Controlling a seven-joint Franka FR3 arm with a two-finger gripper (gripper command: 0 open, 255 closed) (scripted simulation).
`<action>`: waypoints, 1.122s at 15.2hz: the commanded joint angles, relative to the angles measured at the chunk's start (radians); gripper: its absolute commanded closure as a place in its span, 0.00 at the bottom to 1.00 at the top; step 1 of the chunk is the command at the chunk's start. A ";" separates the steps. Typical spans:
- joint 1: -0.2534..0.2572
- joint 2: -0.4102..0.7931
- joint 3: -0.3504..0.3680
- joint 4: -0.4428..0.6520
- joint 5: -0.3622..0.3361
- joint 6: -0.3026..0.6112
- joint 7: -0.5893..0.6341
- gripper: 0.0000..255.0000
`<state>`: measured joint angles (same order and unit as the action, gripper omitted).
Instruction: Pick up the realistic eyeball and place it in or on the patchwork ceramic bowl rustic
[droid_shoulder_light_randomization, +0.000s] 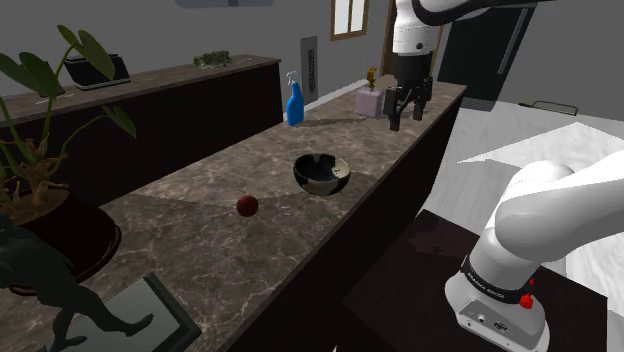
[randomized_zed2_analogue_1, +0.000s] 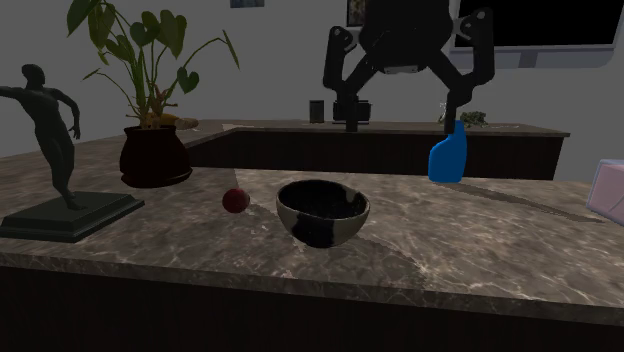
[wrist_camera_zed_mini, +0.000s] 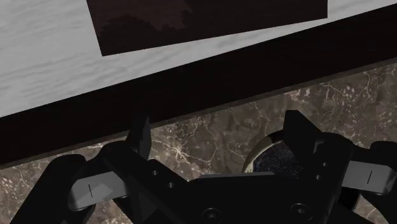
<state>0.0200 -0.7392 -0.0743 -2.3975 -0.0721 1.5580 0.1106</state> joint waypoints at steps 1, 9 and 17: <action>0.000 0.000 0.000 0.000 0.000 0.000 0.000 0.00; 0.063 0.221 0.104 0.058 0.085 0.143 0.121 0.00; 0.113 0.480 0.195 0.193 0.126 0.253 0.232 0.00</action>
<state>0.1244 -0.2964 0.1063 -2.2253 0.0487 1.7945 0.3233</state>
